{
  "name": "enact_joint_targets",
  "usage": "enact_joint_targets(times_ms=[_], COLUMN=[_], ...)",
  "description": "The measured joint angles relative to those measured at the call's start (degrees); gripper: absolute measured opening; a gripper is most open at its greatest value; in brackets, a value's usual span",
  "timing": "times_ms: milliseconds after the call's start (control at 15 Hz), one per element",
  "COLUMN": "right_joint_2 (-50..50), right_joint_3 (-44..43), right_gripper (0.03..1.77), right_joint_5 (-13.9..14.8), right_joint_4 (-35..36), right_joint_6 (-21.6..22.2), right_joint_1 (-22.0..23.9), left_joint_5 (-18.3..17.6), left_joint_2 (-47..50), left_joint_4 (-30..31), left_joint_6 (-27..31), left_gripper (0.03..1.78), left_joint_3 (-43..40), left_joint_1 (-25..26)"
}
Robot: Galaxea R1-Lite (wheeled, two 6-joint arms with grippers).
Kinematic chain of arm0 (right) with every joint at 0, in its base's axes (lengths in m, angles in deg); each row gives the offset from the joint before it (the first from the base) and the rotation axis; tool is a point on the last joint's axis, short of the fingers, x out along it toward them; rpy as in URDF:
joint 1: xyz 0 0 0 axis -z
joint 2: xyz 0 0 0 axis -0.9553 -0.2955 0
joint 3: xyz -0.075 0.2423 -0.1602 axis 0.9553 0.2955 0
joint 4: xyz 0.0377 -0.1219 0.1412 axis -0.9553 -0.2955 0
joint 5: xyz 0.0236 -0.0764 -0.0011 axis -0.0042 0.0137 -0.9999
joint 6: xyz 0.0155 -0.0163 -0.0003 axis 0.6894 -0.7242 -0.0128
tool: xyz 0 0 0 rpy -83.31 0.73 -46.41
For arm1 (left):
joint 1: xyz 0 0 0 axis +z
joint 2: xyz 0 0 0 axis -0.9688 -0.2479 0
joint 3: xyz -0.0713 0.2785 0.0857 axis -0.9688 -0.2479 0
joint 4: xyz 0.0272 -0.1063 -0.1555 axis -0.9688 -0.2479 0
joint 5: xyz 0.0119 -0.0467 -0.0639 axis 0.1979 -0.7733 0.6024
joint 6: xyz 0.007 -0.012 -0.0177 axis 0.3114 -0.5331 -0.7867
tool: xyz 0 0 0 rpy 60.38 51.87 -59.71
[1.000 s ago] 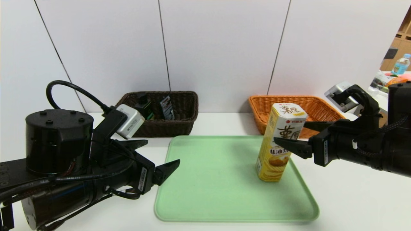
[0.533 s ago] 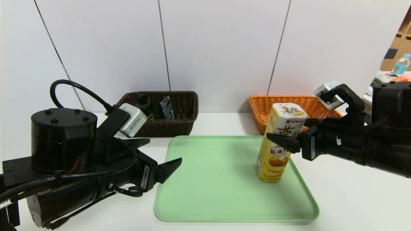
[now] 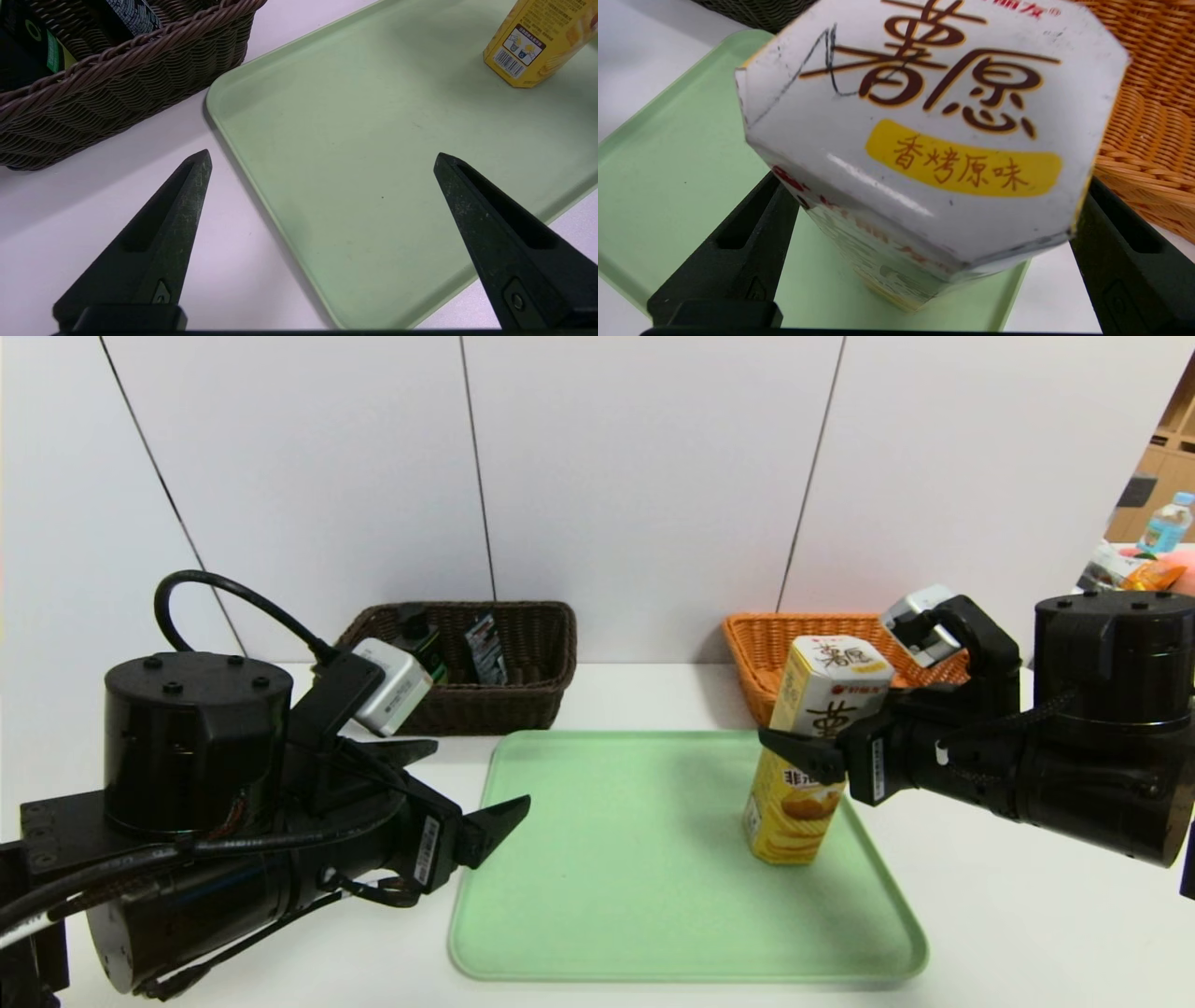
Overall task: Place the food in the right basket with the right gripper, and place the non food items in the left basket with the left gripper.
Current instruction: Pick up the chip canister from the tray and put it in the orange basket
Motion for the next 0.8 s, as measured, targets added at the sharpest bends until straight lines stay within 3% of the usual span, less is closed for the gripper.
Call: enact_joint_targets(times_ms=[200,267,400,600,800], right_joint_2=[0.0,0.0,0.1,0.2,0.3], right_joint_3=[0.3,0.3,0.3,0.3,0.4], right_gripper=[1.71,1.64,1.29,0.93,0.82], right_joint_5=[0.0,-0.1,-0.1,-0.1,-0.2], right_joint_4=[0.0,0.0,0.0,0.0,0.0], right_joint_6=[1.2,1.2,1.2,1.3,1.3], right_joint_1=[0.0,0.0,-0.1,-0.3,-0.3], left_joint_5=[0.1,0.1,0.1,0.1,0.1], left_joint_2=[-0.1,0.0,0.0,0.0,0.0], left_joint_4=[0.0,0.0,0.0,0.0,0.0], left_joint_6=[0.0,0.0,0.0,0.0,0.0], left_gripper=[1.69,1.69,1.69,1.69,1.69], left_joint_3=[0.0,0.0,0.1,0.1,0.1], left_joint_1=[0.0,0.0,0.0,0.0,0.0])
